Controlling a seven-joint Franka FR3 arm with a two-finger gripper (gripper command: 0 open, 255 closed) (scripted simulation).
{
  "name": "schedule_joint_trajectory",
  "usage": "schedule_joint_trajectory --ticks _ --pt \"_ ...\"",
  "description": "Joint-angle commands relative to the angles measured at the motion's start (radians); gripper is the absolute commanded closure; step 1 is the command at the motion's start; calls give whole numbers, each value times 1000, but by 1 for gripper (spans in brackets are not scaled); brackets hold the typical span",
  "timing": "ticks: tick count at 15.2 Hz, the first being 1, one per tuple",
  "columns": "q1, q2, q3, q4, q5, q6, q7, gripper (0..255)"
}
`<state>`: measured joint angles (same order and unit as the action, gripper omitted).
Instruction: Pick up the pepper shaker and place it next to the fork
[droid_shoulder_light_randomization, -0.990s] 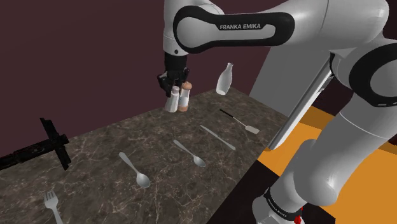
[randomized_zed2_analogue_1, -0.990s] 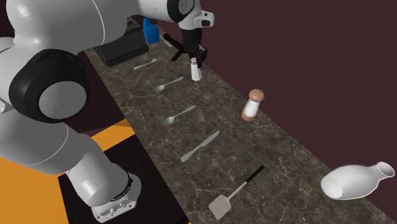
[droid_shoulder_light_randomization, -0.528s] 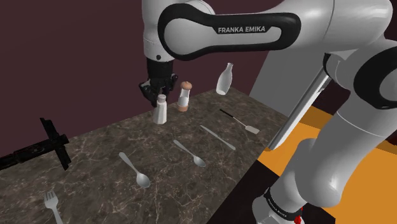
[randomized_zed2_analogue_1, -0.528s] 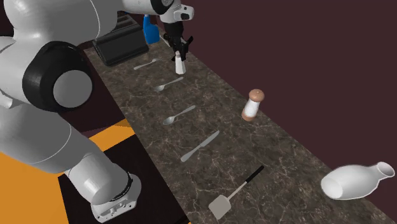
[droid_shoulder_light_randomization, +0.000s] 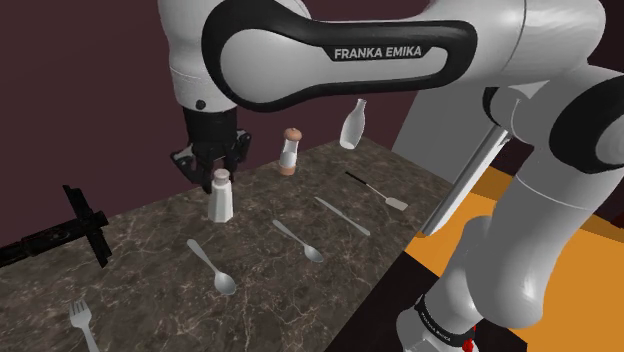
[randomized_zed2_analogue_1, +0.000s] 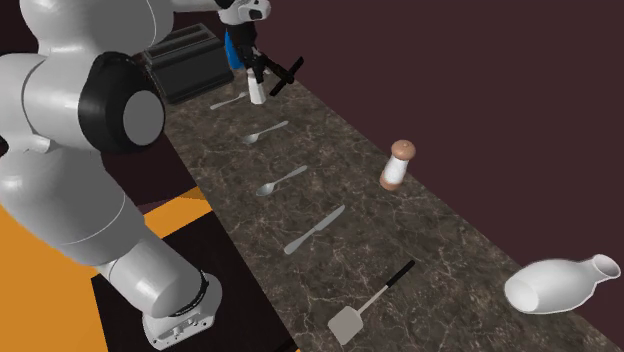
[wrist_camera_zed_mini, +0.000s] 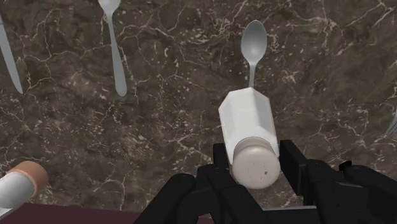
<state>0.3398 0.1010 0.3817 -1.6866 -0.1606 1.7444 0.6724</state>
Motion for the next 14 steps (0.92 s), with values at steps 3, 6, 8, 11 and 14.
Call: schedule_joint_trajectory --ticks 3,6,8,11,14 --pt "62 73 40 93 -29 -40 101 255" --pt "116 140 65 178 -57 -75 173 255" --pt "139 168 72 201 -69 -77 202 255" --pt "135 167 70 159 -69 -36 206 255" --pt "132 168 69 119 -71 4 211 255"
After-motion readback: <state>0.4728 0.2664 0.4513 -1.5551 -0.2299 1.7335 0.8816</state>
